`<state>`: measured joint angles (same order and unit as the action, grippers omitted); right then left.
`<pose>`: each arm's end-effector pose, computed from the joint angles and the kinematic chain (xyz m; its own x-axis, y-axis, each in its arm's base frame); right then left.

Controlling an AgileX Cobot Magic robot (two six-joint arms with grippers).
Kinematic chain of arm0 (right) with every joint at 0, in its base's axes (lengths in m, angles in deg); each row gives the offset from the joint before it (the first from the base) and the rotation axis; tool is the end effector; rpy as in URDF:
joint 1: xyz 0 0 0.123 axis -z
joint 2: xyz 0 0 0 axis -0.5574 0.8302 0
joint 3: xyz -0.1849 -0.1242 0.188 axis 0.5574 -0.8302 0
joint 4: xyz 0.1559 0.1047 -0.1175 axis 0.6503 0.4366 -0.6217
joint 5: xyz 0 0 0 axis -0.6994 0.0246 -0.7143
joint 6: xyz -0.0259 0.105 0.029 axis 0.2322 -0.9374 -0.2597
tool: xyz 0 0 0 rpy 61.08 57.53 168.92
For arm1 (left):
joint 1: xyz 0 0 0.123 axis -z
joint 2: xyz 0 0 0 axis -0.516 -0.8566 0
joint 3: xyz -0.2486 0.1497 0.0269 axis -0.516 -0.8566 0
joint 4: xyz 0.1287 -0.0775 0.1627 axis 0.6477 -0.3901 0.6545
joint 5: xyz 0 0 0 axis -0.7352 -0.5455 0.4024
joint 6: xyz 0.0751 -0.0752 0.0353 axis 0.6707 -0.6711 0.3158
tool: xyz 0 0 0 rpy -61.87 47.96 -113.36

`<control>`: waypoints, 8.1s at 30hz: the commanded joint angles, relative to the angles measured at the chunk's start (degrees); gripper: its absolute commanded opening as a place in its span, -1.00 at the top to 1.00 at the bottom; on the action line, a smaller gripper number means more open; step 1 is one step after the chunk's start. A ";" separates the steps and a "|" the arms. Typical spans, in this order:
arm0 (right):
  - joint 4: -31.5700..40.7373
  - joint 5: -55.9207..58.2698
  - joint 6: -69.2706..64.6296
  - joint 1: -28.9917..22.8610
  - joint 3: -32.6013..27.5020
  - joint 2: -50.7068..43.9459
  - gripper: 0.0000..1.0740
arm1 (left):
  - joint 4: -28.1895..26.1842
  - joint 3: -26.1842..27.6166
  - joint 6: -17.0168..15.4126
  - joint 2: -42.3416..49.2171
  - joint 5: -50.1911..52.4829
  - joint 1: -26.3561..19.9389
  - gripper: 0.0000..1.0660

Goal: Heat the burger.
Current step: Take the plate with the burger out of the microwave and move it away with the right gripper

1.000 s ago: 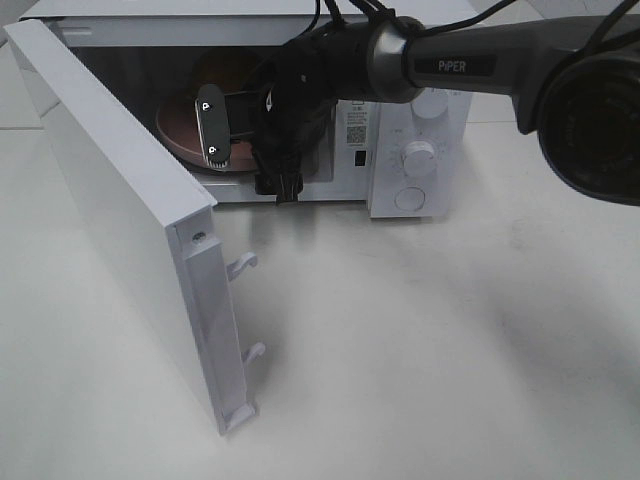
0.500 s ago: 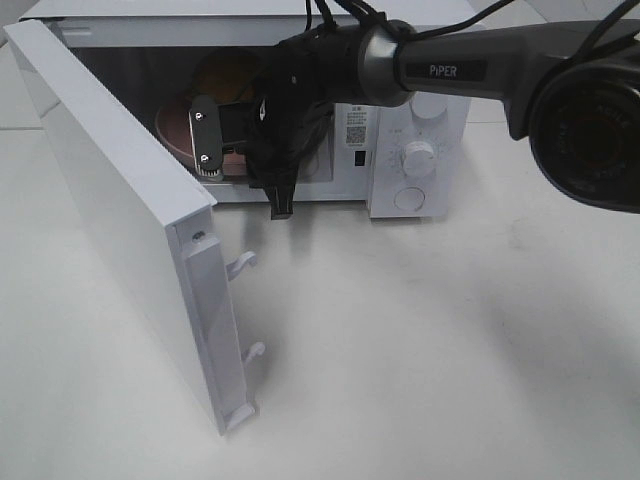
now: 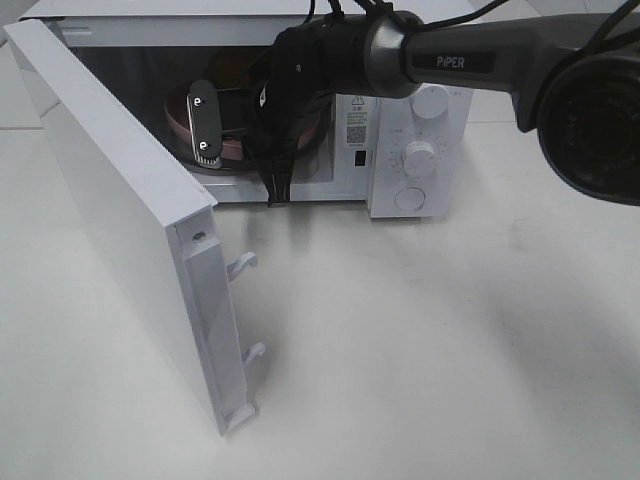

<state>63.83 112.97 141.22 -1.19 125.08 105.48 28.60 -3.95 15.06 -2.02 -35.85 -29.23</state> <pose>0.4371 0.3045 0.1574 0.2732 -0.9252 -0.2634 -0.7794 -0.0524 -0.6244 -0.0227 -0.0054 0.2566 -0.4438 0.0134 -0.8960 0.0803 0.9965 -0.0249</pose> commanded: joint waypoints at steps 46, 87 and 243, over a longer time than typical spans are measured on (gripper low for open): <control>16.67 -8.77 34.72 2.12 -36.27 -28.02 1.00 | 0.23 -0.06 -0.52 0.29 -0.11 -0.23 -0.88; 16.67 -16.21 35.47 2.41 -73.17 -59.53 1.00 | 0.23 -0.06 -0.52 0.29 -0.11 -0.23 -0.88; -47.73 21.77 -120.78 2.23 -81.53 -46.87 0.06 | 0.23 -0.06 -0.52 0.29 -0.06 -0.23 -0.88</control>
<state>15.24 133.89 18.61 0.93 43.44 59.47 28.60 -3.95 15.06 -2.02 -35.85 -29.23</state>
